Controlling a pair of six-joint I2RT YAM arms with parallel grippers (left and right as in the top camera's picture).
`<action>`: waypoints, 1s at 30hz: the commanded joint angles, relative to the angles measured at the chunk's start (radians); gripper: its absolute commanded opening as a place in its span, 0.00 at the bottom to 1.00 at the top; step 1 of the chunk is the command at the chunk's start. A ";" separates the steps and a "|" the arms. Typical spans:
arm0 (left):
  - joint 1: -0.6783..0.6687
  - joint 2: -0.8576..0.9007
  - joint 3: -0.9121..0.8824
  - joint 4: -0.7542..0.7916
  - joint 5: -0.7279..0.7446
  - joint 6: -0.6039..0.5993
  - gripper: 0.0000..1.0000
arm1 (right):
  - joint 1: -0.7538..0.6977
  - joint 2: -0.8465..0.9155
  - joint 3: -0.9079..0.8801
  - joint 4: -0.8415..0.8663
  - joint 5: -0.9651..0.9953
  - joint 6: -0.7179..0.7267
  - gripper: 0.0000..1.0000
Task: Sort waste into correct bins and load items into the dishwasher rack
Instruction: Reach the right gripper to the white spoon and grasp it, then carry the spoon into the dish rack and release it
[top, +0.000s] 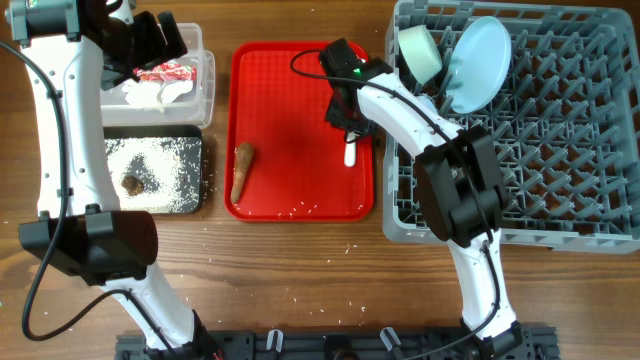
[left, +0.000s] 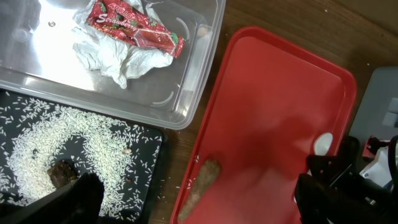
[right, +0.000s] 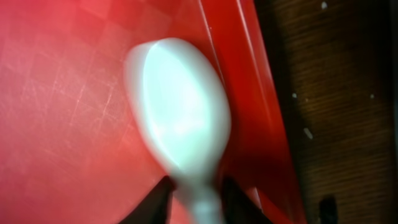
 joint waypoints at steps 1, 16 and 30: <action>0.001 -0.001 0.004 0.002 -0.005 0.001 1.00 | 0.013 0.049 -0.012 0.010 -0.050 0.014 0.10; 0.001 -0.001 0.004 0.002 -0.005 0.001 1.00 | 0.011 -0.272 0.076 0.034 -0.229 -0.422 0.04; 0.001 -0.001 0.004 0.002 -0.005 0.001 1.00 | -0.183 -0.702 0.037 -0.710 0.306 0.561 0.04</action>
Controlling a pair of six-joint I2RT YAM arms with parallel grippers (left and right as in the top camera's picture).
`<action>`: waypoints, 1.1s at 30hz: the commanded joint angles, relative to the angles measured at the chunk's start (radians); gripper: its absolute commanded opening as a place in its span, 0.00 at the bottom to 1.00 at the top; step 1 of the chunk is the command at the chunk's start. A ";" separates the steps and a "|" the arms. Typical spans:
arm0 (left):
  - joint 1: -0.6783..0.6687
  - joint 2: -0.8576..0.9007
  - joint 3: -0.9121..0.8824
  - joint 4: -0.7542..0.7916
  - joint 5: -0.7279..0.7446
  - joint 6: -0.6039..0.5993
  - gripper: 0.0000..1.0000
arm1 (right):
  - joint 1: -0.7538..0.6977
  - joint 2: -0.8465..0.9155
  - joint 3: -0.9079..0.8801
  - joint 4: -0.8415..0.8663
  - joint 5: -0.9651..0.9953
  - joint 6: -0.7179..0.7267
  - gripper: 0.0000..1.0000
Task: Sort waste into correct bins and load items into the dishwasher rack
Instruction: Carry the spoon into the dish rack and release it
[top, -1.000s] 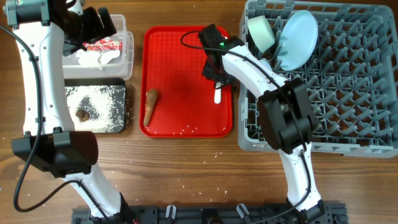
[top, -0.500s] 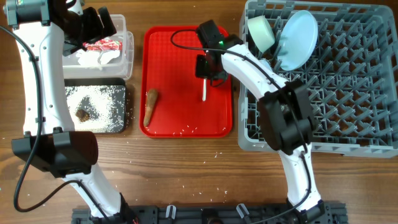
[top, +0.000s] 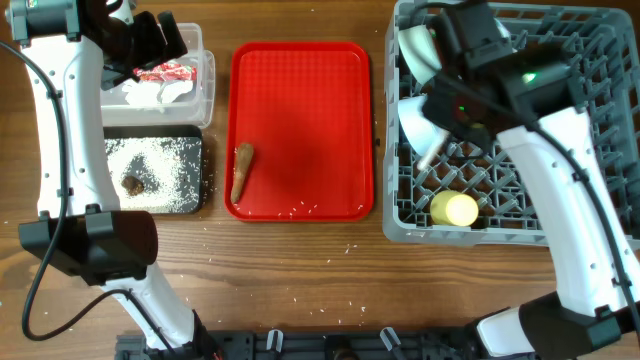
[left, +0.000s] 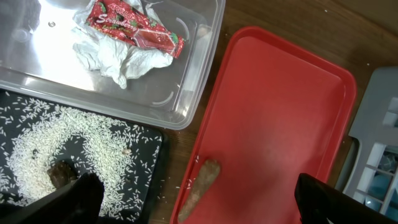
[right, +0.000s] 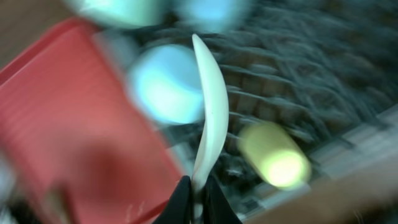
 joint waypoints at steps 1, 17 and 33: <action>0.001 -0.001 0.004 0.002 -0.006 0.001 1.00 | -0.082 -0.009 -0.062 -0.028 0.123 0.371 0.04; 0.001 -0.001 0.004 0.002 -0.006 0.001 1.00 | -0.132 -0.003 -0.575 0.351 -0.034 0.576 0.13; 0.001 -0.001 0.004 0.002 -0.006 0.001 1.00 | -0.133 -0.227 -0.462 0.511 0.073 -0.097 1.00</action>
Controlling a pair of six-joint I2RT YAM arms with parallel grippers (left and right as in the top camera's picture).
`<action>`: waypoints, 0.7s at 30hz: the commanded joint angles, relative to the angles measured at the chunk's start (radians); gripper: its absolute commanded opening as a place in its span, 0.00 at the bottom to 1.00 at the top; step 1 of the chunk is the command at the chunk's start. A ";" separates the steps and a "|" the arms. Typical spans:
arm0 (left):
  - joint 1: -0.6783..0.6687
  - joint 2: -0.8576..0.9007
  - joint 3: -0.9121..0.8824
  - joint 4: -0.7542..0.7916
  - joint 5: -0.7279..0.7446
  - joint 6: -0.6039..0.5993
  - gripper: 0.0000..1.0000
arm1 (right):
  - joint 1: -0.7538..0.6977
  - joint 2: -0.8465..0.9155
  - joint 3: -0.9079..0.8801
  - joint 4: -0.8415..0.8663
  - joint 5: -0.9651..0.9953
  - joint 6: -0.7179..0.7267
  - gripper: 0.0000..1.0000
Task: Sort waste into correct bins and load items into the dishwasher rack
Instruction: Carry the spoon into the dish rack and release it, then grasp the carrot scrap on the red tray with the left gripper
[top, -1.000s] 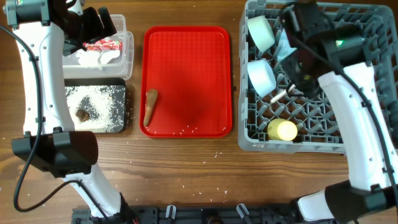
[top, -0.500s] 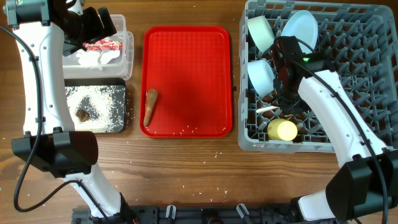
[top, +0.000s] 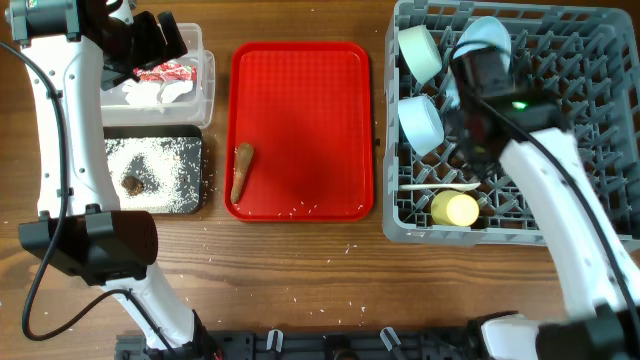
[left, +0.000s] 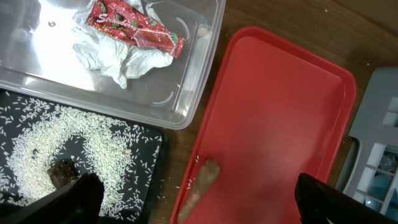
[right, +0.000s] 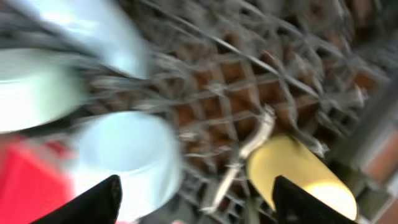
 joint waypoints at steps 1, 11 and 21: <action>0.001 -0.001 0.004 0.002 -0.006 0.001 1.00 | 0.000 -0.082 0.041 0.074 0.051 -0.364 1.00; 0.001 -0.001 0.004 0.054 -0.005 0.000 1.00 | 0.002 -0.083 0.042 0.144 -0.135 -0.657 1.00; -0.081 0.003 -0.032 -0.078 0.095 0.001 1.00 | 0.002 -0.085 0.042 0.139 -0.125 -0.687 1.00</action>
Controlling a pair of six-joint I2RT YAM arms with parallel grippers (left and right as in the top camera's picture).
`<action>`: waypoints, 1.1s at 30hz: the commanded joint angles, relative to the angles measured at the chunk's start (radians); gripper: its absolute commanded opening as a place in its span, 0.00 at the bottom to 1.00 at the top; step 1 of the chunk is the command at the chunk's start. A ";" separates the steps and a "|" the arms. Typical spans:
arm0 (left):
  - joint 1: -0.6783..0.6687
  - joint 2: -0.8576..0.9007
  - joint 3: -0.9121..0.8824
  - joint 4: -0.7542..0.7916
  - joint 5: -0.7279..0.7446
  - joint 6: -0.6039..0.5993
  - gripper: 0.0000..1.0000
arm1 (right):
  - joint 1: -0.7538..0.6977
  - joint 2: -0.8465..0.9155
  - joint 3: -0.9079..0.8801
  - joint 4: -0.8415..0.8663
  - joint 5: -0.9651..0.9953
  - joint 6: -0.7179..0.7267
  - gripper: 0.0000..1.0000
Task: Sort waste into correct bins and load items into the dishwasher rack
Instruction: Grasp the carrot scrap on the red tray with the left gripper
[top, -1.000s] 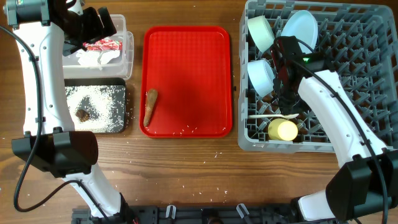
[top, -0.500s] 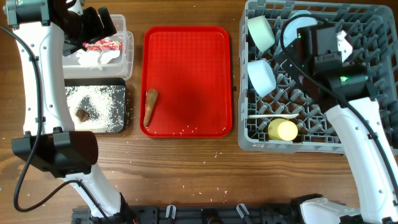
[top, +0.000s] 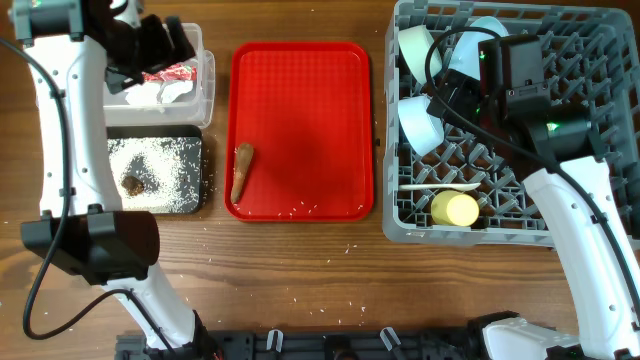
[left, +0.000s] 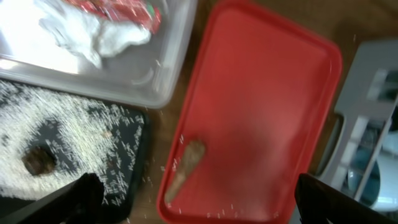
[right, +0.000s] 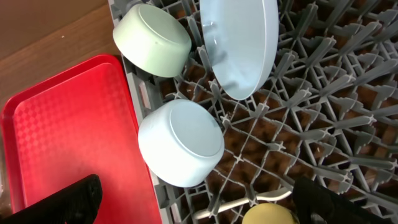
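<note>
A white spoon (top: 440, 187) lies flat in the front of the grey dishwasher rack (top: 600, 228), beside a yellow cup (top: 453, 208). My right gripper (right: 202, 205) hangs open and empty above the rack, over a pale blue bowl (right: 180, 143). A brown food scrap (top: 240, 172) lies at the left edge of the red tray (top: 310, 90). My left gripper (left: 199, 205) is open and empty, high over the tray's left side and the bins. The clear bin (top: 205, 90) holds a red wrapper (top: 165, 72) and a white tissue. The black bin (top: 195, 145) holds rice and a brown lump (top: 131, 184).
A green bowl (top: 415, 45) and a pale blue plate (top: 470, 55) stand in the rack's far left corner. Rice grains lie scattered on the tray's front and on the wooden table (top: 300, 270).
My right gripper has moved from low over the spoon and cup toward the back of the rack, still open. The left gripper has shifted, and its view now takes in more of the tray.
My right gripper was shut on the white spoon at the tray's right edge. Then it held the spoon over the rack. Then the spoon lay in the rack's front row and the gripper was open. Now the gripper hangs farther back. The food scrap stayed put.
</note>
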 joint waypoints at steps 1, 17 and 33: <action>-0.145 0.003 -0.069 -0.093 0.027 0.002 0.99 | 0.002 0.002 0.006 0.008 -0.003 -0.023 1.00; -0.392 0.003 -0.672 0.365 -0.265 0.055 0.91 | 0.002 0.003 0.006 -0.003 0.027 -0.023 1.00; -0.350 0.005 -0.908 0.634 -0.180 0.159 0.84 | 0.002 0.003 0.006 -0.021 0.027 -0.011 1.00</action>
